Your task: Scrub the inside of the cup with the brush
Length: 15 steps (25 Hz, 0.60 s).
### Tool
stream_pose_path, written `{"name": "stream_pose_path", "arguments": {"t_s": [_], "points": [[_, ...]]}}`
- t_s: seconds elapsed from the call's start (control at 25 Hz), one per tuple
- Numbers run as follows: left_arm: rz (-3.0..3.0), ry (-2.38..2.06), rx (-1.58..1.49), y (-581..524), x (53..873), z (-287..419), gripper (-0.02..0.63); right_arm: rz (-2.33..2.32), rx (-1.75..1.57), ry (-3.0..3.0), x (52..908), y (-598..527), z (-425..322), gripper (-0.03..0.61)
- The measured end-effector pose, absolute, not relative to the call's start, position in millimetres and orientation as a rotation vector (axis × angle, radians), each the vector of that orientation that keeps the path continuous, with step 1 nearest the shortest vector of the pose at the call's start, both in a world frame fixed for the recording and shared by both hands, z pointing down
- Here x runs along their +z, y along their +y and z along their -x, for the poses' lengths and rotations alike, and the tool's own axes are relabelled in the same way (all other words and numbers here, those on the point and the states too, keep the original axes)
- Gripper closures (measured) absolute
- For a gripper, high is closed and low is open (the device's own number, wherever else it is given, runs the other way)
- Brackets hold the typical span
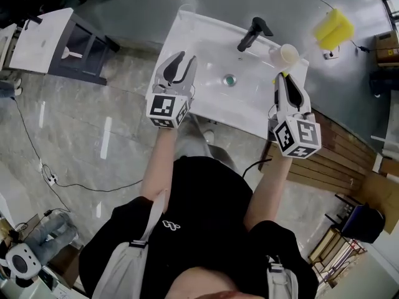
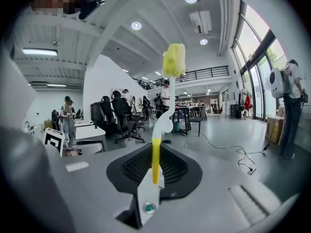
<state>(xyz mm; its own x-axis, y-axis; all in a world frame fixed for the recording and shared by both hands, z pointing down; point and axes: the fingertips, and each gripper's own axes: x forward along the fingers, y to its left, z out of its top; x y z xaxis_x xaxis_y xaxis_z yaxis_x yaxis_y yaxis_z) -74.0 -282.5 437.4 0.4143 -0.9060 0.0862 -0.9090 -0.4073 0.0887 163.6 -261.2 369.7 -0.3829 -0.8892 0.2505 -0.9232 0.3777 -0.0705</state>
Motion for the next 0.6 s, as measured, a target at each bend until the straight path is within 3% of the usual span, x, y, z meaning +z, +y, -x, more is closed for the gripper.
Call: {"name": "stream_pose_path", "arguments": {"t_s": [0.6], "points": [[-2.497,-1.695,0.116,-338.5,491.6,93.1,0.390,-1.583,0.327,-2.429,394.1,-290.4,-157.0,0.528]]}}
